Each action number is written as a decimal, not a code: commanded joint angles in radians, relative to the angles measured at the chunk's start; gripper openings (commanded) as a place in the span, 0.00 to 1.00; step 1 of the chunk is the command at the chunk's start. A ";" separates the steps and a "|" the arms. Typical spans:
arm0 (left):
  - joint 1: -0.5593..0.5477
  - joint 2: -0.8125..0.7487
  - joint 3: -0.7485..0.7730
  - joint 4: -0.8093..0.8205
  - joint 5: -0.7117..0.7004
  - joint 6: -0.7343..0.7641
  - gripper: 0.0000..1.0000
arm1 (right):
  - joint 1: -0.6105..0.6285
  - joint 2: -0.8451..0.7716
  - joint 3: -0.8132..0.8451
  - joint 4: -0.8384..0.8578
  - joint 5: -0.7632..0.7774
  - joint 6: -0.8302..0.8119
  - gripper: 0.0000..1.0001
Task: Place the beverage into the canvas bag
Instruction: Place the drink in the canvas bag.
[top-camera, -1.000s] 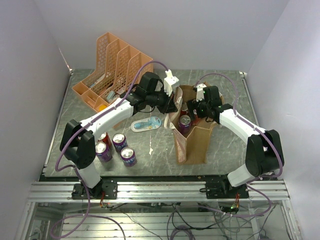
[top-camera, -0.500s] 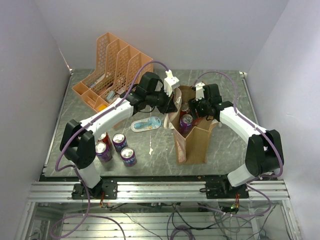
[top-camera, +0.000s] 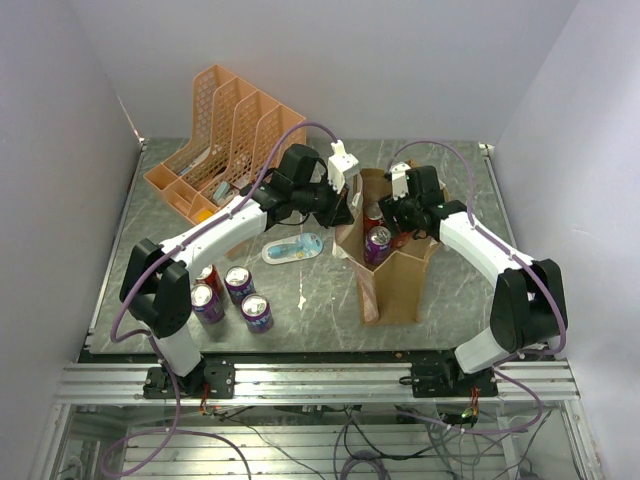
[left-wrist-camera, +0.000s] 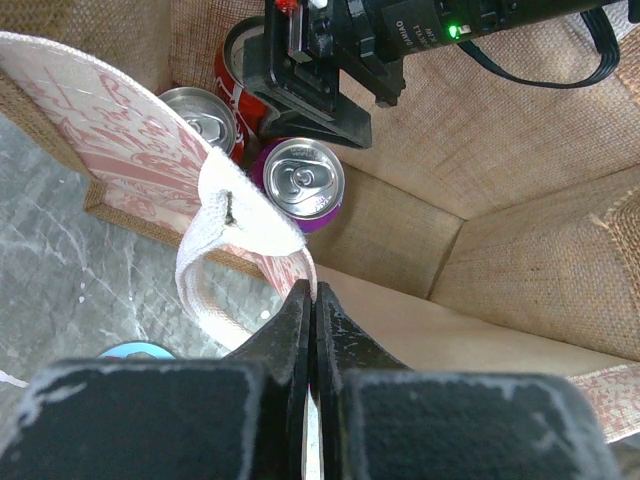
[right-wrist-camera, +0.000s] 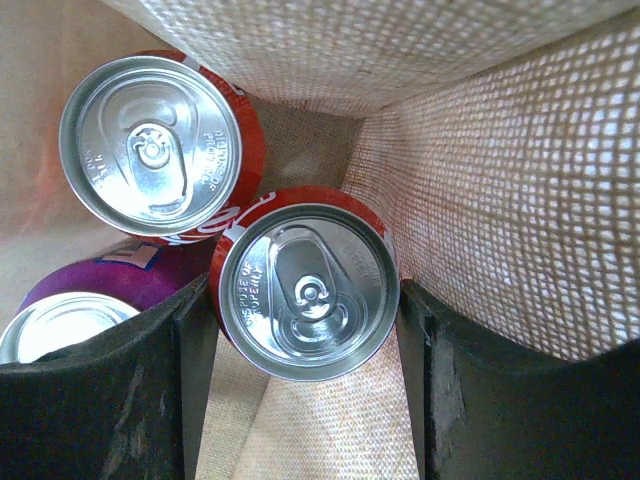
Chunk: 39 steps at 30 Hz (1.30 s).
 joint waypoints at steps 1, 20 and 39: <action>-0.003 0.011 0.021 -0.025 -0.002 0.013 0.07 | -0.016 0.015 0.017 0.019 -0.025 -0.035 0.28; -0.015 0.074 0.090 0.009 0.013 -0.023 0.07 | -0.046 0.055 -0.004 0.004 -0.099 -0.027 0.64; -0.021 0.100 0.106 0.022 0.025 -0.025 0.07 | -0.051 0.023 0.093 -0.047 -0.146 -0.026 0.82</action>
